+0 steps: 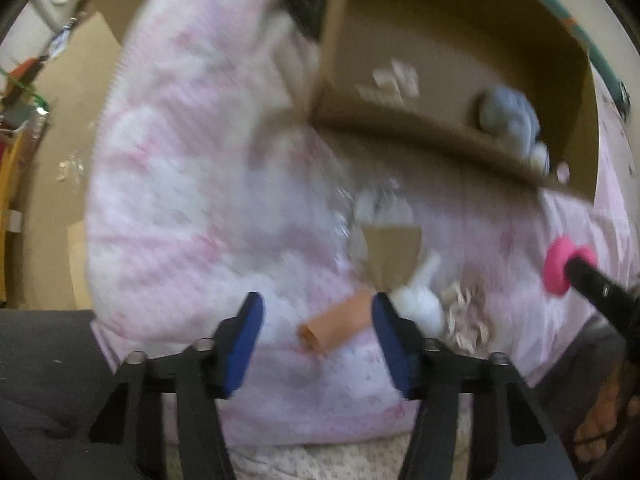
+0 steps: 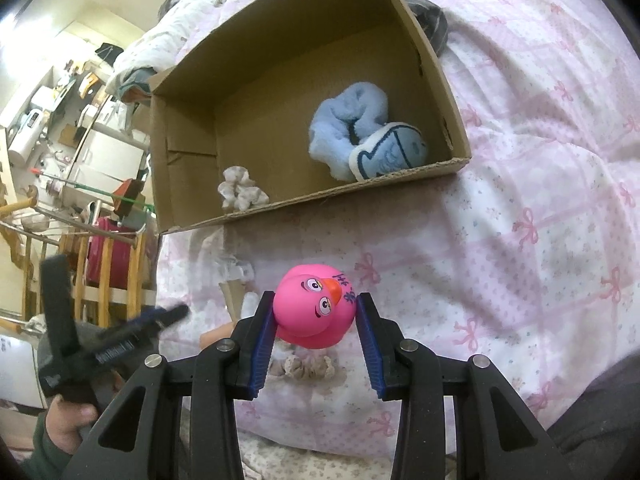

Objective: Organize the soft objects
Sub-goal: 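Lower the right gripper onto the pink rubber duck and close it, then grasp the tan cylinder toy with the left gripper while the right gripper holds the duck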

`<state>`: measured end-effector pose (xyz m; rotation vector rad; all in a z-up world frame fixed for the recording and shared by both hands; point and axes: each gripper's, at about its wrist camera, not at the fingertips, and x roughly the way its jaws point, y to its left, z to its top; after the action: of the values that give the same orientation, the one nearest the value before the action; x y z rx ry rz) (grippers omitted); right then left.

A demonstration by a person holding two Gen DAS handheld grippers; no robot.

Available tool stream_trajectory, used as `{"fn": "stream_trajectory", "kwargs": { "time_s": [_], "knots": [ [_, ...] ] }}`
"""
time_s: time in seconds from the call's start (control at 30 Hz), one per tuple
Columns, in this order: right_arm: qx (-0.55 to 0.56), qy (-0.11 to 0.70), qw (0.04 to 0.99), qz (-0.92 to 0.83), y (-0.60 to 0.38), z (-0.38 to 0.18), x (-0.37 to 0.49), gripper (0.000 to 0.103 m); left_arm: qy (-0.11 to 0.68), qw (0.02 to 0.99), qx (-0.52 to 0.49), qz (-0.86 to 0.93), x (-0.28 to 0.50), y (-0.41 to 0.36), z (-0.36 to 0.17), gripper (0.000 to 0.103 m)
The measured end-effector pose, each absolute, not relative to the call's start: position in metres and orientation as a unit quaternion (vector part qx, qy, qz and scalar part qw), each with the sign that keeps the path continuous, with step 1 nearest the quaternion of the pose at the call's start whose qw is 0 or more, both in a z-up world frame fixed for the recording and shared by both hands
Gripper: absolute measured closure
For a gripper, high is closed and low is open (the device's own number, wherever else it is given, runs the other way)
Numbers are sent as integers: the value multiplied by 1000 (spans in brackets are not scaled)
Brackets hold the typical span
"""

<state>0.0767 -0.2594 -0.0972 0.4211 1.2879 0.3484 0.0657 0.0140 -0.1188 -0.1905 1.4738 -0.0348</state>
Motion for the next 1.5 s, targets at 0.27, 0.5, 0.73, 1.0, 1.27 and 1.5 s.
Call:
{"fn": "stream_trajectory", "kwargs": {
  "time_s": [0.27,0.5,0.73,1.0,1.27,1.5],
  "knots": [
    [201,597,761,153,-262,-102,80,62,690,721,-32,-46,65,-12,-134,54],
    [199,595,763,155,-259,-102,80,62,696,717,-7,-26,68,-11,-146,95],
    [196,594,764,156,-258,-101,79,62,668,743,-28,-20,69,2,-127,99],
    [196,593,765,155,-258,-100,78,62,649,758,-68,-11,62,29,-107,99],
    [192,593,766,156,-259,-99,78,62,611,786,-98,6,62,46,-79,99],
    [192,586,771,161,-257,-95,77,62,575,810,-116,11,66,41,-64,99]
  ]
}}
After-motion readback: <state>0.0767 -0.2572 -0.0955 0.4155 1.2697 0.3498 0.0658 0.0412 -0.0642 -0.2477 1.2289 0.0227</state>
